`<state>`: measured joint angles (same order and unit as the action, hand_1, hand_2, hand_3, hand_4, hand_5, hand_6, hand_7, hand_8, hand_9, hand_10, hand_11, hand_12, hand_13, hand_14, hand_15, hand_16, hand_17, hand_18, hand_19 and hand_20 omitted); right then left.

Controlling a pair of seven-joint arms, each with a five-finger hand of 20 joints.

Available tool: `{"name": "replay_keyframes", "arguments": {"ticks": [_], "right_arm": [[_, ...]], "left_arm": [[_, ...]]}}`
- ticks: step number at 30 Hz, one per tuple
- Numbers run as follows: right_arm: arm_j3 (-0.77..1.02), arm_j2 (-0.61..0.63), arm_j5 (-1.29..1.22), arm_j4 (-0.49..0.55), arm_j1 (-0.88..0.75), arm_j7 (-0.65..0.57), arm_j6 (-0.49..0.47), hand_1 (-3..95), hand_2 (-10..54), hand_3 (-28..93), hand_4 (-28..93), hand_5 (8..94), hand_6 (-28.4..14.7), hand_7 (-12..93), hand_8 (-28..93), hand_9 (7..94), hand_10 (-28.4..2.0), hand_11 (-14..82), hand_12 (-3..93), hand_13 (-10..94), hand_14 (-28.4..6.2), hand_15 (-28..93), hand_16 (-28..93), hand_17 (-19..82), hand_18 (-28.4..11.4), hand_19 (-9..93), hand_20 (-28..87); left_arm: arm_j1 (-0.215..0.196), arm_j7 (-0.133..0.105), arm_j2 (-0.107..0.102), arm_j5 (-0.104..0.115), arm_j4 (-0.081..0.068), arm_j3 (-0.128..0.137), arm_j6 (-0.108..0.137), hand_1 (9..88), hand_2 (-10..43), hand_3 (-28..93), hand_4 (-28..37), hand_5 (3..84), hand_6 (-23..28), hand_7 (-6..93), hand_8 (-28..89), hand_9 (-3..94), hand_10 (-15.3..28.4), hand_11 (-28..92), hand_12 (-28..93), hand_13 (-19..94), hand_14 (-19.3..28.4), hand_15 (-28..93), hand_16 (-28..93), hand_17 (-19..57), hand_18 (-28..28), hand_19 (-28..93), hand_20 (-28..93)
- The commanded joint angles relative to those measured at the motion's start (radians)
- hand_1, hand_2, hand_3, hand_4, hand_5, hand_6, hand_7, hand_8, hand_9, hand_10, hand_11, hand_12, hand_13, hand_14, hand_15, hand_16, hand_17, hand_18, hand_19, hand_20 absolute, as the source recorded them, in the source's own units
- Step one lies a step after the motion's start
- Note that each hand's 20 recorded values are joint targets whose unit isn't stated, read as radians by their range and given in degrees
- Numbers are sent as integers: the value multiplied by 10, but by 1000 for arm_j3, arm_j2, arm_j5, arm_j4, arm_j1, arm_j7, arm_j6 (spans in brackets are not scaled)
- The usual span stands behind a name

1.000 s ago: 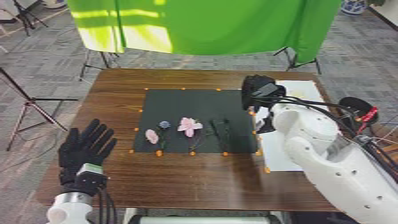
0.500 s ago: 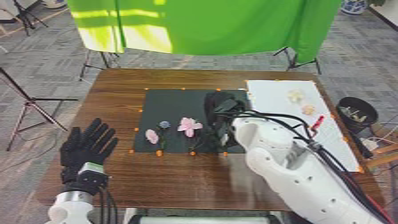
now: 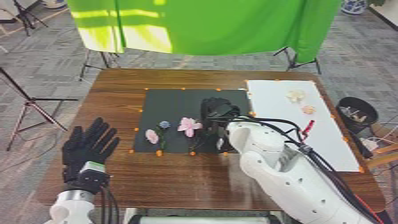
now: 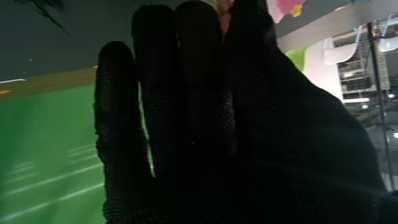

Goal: Arrange flowers

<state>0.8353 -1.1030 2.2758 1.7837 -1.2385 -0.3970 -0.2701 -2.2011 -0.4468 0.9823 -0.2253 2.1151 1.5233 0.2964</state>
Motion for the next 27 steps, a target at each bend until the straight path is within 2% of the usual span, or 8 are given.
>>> {"name": "replay_keyframes", "arguments": {"ticks": [1,3,9,11,12,19,23,27], "right_arm": [[4,-3,-10,5,0,-20,4,593,-95,722,-283,678,23,161,-68,822,-95,53,351,671,-70,260,412,247,-189,660,261],[7,-3,-21,11,-3,-24,-5,588,-95,723,-283,664,22,164,-119,809,-99,50,339,668,-71,267,406,246,-190,661,257],[17,2,-28,32,-9,-17,-37,542,-95,759,-283,632,17,158,-128,746,-109,117,247,653,-79,299,371,239,-192,659,245],[20,0,-38,34,-10,-22,-38,524,-95,774,-283,621,14,156,-126,714,-117,150,184,644,-84,318,349,235,-192,654,242],[19,0,-37,33,-10,-23,-37,513,-95,784,-283,616,11,157,-127,700,-119,151,173,638,-87,326,339,232,-193,652,241],[17,-2,-44,27,-11,-36,-17,472,-95,793,-283,588,2,163,-129,660,-122,148,163,616,-101,386,236,223,-196,648,234],[13,-3,-42,24,-5,-49,-5,539,-95,661,-283,585,-1,163,-129,650,-121,148,162,608,-98,394,217,222,-196,646,232],[2,-1,-23,19,-2,-58,38,734,-95,247,-283,585,0,147,-116,652,-119,164,182,600,-91,383,234,217,-182,625,253]], "left_arm": [[2,13,2,0,-5,-5,2,235,146,714,-283,407,99,145,-81,287,154,258,122,218,163,406,-64,-65,149,344,95],[4,13,1,2,-7,-6,3,235,146,714,-283,406,99,146,-81,288,156,259,122,216,163,405,-65,-65,149,344,95],[2,10,-1,2,-6,-2,3,235,146,714,-283,407,98,148,-81,294,157,262,121,216,164,408,-65,-65,149,344,95],[3,5,-1,4,-3,-7,24,234,146,715,-283,407,98,149,-82,294,157,261,120,215,163,408,-66,-65,149,344,95],[-1,6,0,7,-2,-6,18,233,146,716,-283,407,99,149,-82,294,157,261,120,212,162,407,-66,-65,149,344,95],[-3,7,2,8,-1,-8,17,237,139,720,-283,407,99,151,-83,299,157,265,120,206,161,406,-66,-65,148,344,94],[-1,13,3,6,-1,-8,16,239,137,720,-283,409,99,152,-84,302,158,267,119,208,161,407,-66,-65,148,345,95],[-2,14,4,7,-1,-10,17,242,133,720,-283,410,99,153,-84,303,159,268,119,209,162,409,-67,-65,148,345,94]]}}
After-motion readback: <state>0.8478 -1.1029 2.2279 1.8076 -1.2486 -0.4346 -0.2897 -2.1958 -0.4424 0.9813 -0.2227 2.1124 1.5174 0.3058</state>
